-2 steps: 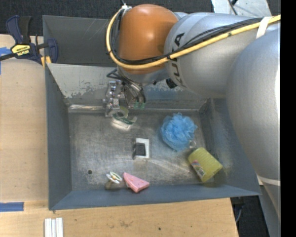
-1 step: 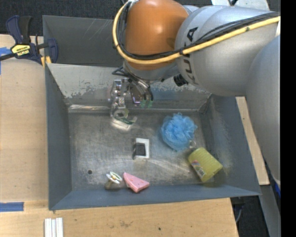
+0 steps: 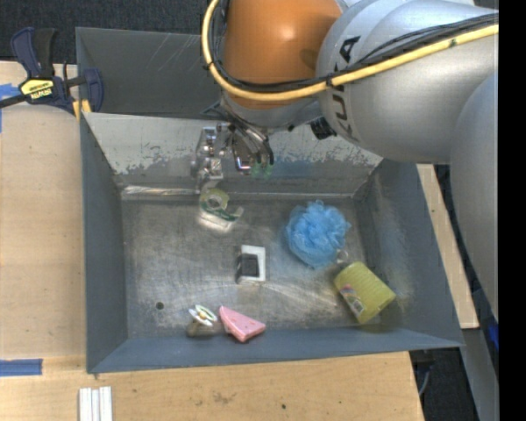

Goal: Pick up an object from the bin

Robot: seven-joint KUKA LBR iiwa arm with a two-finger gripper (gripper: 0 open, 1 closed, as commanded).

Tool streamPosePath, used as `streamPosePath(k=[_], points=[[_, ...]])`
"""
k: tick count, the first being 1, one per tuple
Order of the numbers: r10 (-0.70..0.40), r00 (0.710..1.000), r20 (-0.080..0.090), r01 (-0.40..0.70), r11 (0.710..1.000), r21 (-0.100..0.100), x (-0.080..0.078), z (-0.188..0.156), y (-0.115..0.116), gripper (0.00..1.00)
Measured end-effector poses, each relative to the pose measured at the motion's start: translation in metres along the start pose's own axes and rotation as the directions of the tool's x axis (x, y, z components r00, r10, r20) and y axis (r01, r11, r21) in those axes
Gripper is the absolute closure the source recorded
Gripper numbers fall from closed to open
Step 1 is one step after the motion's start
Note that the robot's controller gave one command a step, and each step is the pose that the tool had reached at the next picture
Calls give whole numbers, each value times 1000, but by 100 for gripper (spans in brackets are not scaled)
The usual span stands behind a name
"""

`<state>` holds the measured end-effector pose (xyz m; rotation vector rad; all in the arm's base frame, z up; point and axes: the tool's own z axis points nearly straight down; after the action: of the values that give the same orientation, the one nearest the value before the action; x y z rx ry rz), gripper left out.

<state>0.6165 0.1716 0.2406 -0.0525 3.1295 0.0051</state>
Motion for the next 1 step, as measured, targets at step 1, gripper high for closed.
streamPosePath(k=[1], points=[[53, 999, -15, -53, 999, 5, 21, 70, -8, 0]])
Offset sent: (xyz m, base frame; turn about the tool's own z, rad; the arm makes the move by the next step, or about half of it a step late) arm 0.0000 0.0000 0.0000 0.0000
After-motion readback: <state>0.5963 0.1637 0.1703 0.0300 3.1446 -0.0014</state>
